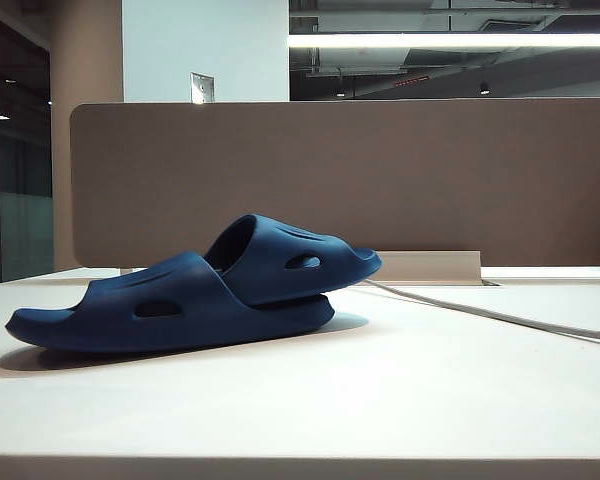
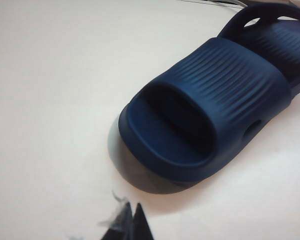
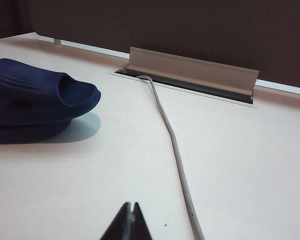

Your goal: Interlock the pair of blue slippers on the table with their fronts facing up.

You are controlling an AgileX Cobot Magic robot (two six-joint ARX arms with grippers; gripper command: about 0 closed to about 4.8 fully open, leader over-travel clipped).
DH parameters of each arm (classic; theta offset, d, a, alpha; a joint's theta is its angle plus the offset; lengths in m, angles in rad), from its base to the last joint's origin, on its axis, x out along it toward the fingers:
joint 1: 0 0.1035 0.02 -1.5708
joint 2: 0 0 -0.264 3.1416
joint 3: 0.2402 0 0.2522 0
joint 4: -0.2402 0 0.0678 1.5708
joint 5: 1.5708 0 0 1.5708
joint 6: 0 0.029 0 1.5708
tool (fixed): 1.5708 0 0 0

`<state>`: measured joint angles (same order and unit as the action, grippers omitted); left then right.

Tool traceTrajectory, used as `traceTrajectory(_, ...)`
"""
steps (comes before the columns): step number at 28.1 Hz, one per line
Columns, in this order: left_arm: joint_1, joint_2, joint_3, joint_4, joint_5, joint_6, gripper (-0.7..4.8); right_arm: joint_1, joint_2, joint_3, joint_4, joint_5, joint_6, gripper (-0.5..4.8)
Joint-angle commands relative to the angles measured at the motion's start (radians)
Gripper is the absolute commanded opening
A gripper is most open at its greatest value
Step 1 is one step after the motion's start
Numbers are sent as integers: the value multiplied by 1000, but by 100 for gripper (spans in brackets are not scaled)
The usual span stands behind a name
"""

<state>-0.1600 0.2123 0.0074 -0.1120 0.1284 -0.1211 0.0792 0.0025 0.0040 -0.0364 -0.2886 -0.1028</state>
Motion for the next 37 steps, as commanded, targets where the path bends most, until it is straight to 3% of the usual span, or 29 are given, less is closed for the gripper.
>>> traceTrajectory(1,0,0,2,8,-1,1,-5,1,1,-1,13,-2,-2,-1)
traceTrajectory(12,0,-2,2,8,-1,1,-5,1,1,-1,13,-2,-2,-1)
traceTrajectory(29,9,-150,2,5,-1,1,-5,1,1,-1,13,-2,-2,-1)
traceTrajectory(37,66,-211,2,3,5,1,-5,1,1,-1,13,-2,-2,-1)
